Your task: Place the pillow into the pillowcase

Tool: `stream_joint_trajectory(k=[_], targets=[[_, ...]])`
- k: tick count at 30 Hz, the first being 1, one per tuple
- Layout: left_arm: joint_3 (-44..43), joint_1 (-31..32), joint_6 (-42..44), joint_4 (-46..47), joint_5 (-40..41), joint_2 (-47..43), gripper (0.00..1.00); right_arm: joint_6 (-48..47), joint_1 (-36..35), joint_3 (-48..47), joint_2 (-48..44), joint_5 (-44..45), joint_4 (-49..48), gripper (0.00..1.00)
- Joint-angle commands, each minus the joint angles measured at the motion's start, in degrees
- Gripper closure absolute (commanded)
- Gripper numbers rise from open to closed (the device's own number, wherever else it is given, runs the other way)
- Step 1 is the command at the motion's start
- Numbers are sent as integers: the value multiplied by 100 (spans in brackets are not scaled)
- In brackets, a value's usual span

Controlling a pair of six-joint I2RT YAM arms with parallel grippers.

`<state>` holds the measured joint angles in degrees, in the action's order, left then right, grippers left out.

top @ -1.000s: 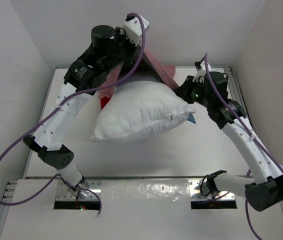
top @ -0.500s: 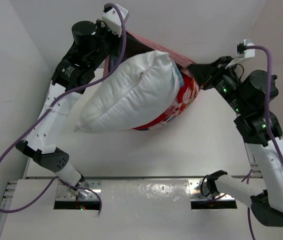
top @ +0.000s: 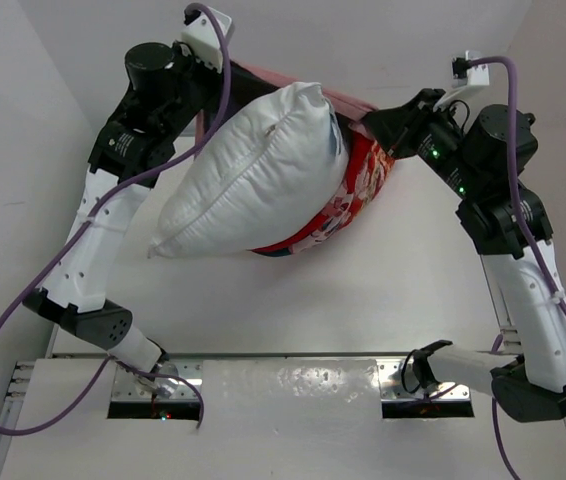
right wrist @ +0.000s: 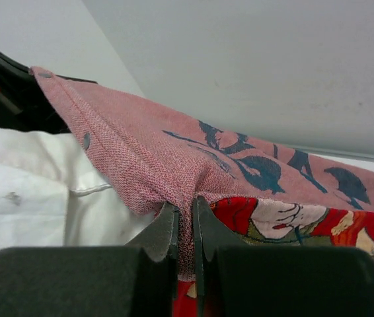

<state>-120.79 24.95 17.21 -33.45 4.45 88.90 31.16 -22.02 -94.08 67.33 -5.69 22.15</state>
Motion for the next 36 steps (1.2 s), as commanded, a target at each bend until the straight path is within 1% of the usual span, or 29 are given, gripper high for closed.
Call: stream_joint_trajectory(k=[1, 3, 4, 5, 7, 8, 9, 12, 15, 17, 19, 20, 21, 22, 23, 24, 25, 26, 27, 28, 29, 30, 31, 32, 33, 34, 35, 36], targets=[[-489, -219, -60, 471, 346, -426, 100, 241, -21, -129, -501, -151, -895, 100], [-498, -227, 27, 673, 460, -496, 100, 137, -22, 143, -756, -3, -1116, 100], [-489, -227, 176, 699, 504, -497, 100, -73, -22, 171, -774, 337, -1064, 100], [-463, -236, 229, 682, 626, -488, 100, -179, 5, 154, -739, 541, -959, 100], [-297, -254, 291, 647, 732, -479, 100, -329, 83, -310, -310, 1033, -302, 100], [-244, -254, 300, 603, 759, -479, 100, -312, 110, -556, -108, 992, -3, 100], [-208, -262, 239, 577, 751, -488, 100, -268, 110, -933, 164, 704, 313, 100], [-217, -271, 186, 559, 724, -532, 100, -163, 93, -945, 280, 324, 202, 100], [-147, -271, 239, 480, 777, -567, 100, -136, 145, -892, 359, 376, 254, 100], [204, -298, 239, 252, 812, -620, 100, -136, 294, -779, 491, 394, 377, 100], [669, -368, 326, 120, 864, -672, 100, -23, 495, -664, 868, 341, 395, 100], [1045, -429, 388, 120, 891, -646, 100, 74, 584, -829, 1061, 158, 587, 100], [1092, -595, 484, 102, 917, -577, 100, 318, 681, -1083, 1306, -61, 780, 100], [997, -684, 467, -133, 857, -480, 100, 425, 821, -1416, 1796, -342, 991, 100], [370, -780, 415, -379, 725, -192, 100, 513, 848, -2212, 2010, -875, 1332, 100], [-106, -999, 180, -860, 559, -41, 100, 497, 849, -2568, 2151, -1020, 1440, 100], [-590, -1105, 73, -1030, 122, 82, 100, 462, 779, -2797, 2214, -1082, 1467, 100], [-1369, -1176, -102, -1154, -82, 214, 100, 470, 761, -2921, 2110, -1118, 1346, 100], [-1559, -1255, -139, -1155, -215, 172, 100, 549, 769, -2775, 1917, -1170, 1109, 100], [-1579, -1273, -174, -937, -416, -133, 100, 671, 769, -2504, 1376, -1240, 402, 100], [-1431, -1265, -174, -691, -558, -363, 100, 960, 778, -1779, 1057, -1398, -5, 100], [-890, -1265, -157, -176, -611, -617, 100, 1093, 778, -1415, 750, -1434, -462, 100], [-685, -1247, -122, -5, -647, -977, 100, 1199, 752, -845, 485, -1461, -1127, 100], [-804, -1238, -130, -64, -656, -1015, 100, 1287, 708, -648, 39, -1531, -1378, 100], [-1014, -1247, -174, -239, -638, -902, 100, 1296, 691, -498, -113, -1523, -1676, 100], [-1156, -1256, -174, -380, -603, -849, 100, 1288, 690, -314, -298, -1479, -1731, 100], [-1174, -1273, -87, -442, -577, -831, 100, 1174, 682, -295, -326, -1296, -1706, 100], [-853, -1265, -8, -347, -481, -900, 100, 1078, 708, -304, -300, -1198, -1488, 100]])
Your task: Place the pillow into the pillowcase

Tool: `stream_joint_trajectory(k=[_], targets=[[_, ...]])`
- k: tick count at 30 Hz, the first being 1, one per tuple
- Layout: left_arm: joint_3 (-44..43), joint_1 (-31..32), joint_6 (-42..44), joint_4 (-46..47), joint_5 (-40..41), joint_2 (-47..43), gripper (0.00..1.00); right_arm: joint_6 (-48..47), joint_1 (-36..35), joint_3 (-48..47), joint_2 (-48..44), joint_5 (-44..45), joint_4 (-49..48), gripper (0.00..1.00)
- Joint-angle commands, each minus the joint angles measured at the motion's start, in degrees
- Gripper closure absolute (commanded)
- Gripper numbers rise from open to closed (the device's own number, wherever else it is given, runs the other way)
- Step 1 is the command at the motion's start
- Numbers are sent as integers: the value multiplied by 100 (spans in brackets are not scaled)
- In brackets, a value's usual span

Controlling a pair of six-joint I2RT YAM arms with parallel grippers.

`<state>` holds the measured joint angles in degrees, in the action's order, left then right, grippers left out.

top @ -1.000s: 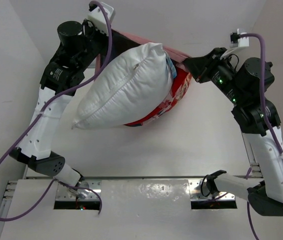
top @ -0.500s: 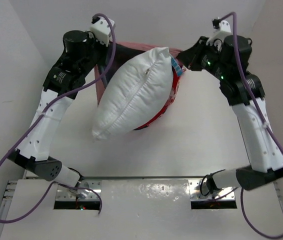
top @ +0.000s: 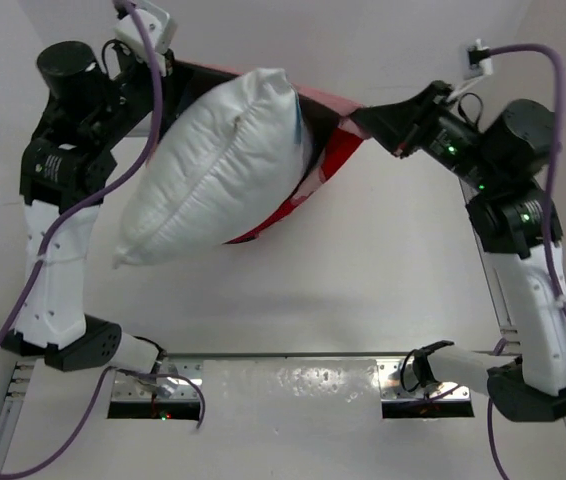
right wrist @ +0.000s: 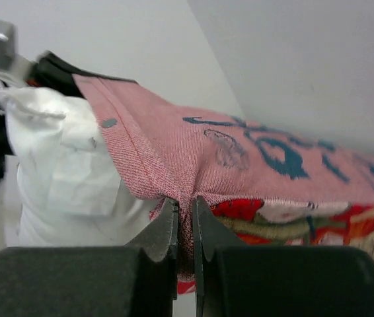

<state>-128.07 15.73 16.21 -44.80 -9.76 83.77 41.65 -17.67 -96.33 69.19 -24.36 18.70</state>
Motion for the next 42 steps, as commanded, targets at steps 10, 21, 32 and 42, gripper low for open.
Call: stream_joint_trajectory(k=[10, 21, 32, 42], targets=[[-563, -474, 514, 1158, 1565, -369, 100, -113, 563, -1002, -476, 713, -832, 100], [-759, -781, 181, 446, 1591, 296, 100, 142, 914, -3590, 1704, 11, 1171, 100], [430, -861, 182, 822, 1003, -704, 100, 405, 994, -611, -322, 133, -1206, 100], [661, -509, 102, -327, -368, 692, 67, 1802, 949, -1676, 1788, 299, -1246, 100]])
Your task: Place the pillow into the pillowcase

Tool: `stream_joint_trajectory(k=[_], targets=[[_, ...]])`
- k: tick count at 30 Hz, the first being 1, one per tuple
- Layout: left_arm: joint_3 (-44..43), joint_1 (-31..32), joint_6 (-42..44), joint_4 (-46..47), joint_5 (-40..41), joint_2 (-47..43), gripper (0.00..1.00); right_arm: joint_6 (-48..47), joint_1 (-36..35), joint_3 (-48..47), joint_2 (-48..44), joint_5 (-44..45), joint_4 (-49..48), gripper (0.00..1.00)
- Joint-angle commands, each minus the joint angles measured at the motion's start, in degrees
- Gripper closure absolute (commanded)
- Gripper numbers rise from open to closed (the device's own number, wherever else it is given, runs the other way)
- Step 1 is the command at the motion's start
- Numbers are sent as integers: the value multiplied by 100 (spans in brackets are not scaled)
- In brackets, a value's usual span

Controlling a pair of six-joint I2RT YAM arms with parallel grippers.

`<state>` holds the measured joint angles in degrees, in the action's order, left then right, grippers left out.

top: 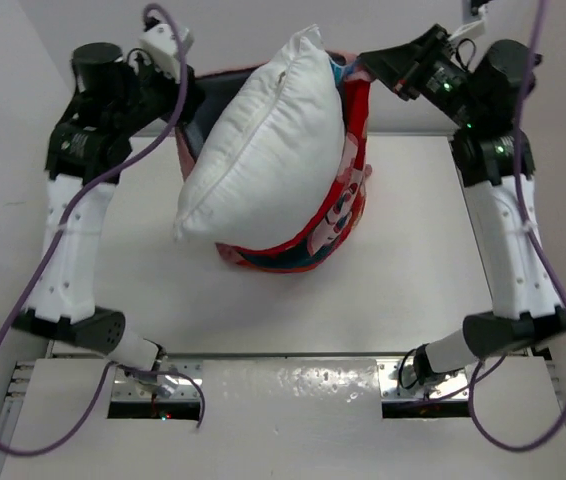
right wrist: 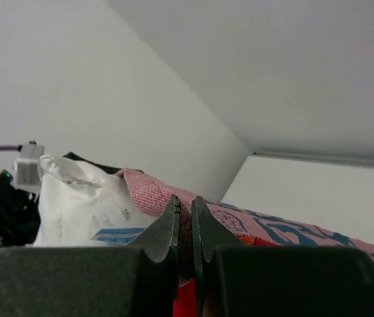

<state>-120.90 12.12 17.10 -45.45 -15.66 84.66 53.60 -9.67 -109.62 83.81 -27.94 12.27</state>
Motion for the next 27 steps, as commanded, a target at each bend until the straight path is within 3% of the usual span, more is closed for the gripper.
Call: stream_joint_trajectory(k=[1, 2, 4, 5, 9, 13, 16, 21, 23, 24, 27], targets=[[-126, -148, 73, -497, -83, 708, 61, 651, 237, -549, 477, 754, -516, 100], [-248, -157, 161, -613, -234, 840, 47, 660, 281, -943, 652, 790, -359, 100], [-197, -227, 372, -798, -725, 772, 35, 686, 351, -1218, 1022, 808, -217, 100], [81, -297, 442, -790, -893, 649, 25, 695, 378, -1211, 1067, 765, -251, 100], [1523, -859, 513, 95, -1536, -273, 2, 739, 413, -614, 910, 641, -602, 100], [1894, -1062, 854, -305, -1790, -591, 0, 660, 361, -428, 760, 615, -577, 100], [2105, -1150, 1276, -692, -2422, -635, 3, 590, 291, -472, 768, 606, -480, 100], [1913, -1150, 2460, -1834, -3399, -609, 20, 590, 282, -525, 768, 685, -384, 100], [1921, -1150, 2980, -2545, -3391, -644, 20, 607, 273, -534, 777, 685, -383, 100], [1982, -1133, 3462, -2756, -3347, -635, 17, 607, 264, -569, 786, 694, -340, 100], [2577, -1010, 3746, -2952, -3057, -749, 7, 572, 220, -569, 786, 694, -331, 100]])
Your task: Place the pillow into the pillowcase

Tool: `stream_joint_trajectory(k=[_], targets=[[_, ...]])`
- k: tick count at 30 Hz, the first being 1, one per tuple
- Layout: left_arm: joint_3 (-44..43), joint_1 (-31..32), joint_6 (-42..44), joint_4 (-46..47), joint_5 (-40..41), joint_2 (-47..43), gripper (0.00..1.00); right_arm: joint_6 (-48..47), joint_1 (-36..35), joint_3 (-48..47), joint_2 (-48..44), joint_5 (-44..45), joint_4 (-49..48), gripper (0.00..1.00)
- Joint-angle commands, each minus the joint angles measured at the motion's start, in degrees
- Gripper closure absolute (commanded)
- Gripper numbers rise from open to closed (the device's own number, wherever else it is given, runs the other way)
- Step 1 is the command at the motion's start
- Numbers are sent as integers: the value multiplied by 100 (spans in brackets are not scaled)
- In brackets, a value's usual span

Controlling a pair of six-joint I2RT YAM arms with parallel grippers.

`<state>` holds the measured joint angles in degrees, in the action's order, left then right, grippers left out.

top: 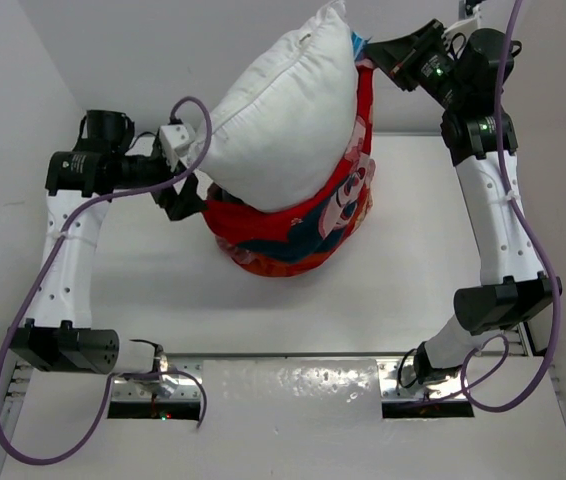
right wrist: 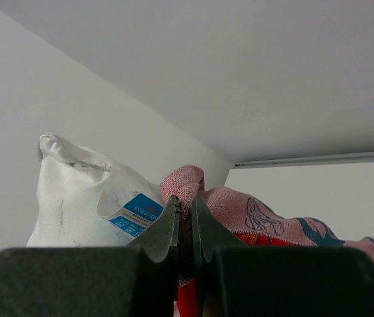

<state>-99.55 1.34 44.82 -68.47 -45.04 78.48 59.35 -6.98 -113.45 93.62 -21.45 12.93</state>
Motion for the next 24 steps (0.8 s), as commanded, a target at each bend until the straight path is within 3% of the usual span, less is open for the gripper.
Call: stream_joint_trajectory(k=[1, 5, 9, 10, 15, 17, 18, 19, 20, 24], targets=[[636, 68, 959, -433, -128, -201, 6, -3, -57, -186, -195, 45, -388, 100], [1437, 260, 722, 420, -453, -578, 0, -46, -49, -195, -195, 45, -352, 100], [2122, 384, -881, 2130, 38, -597, 4, -38, -49, -46, -257, 71, -431, 100], [2202, 384, -1105, 2310, 13, -588, 12, -38, -49, -11, -266, 71, -449, 100], [2396, 463, -1660, 2698, -715, -535, 32, -55, -49, 59, -283, 97, -405, 100], [2387, 455, -1791, 2742, -1040, -544, 52, -82, -57, 112, -318, 115, -405, 100], [2370, 446, -1818, 2742, -1094, -544, 67, -90, -49, 130, -327, 132, -405, 100], [2344, 437, -1888, 2760, -1060, -553, 93, -99, -31, 147, -327, 133, -388, 100], [2195, 428, -1985, 2742, -982, -553, 100, -117, -31, 130, -327, 141, -379, 100], [1072, 77, -2056, 2191, -246, -474, 100, -222, 56, 104, -397, 159, -212, 100]])
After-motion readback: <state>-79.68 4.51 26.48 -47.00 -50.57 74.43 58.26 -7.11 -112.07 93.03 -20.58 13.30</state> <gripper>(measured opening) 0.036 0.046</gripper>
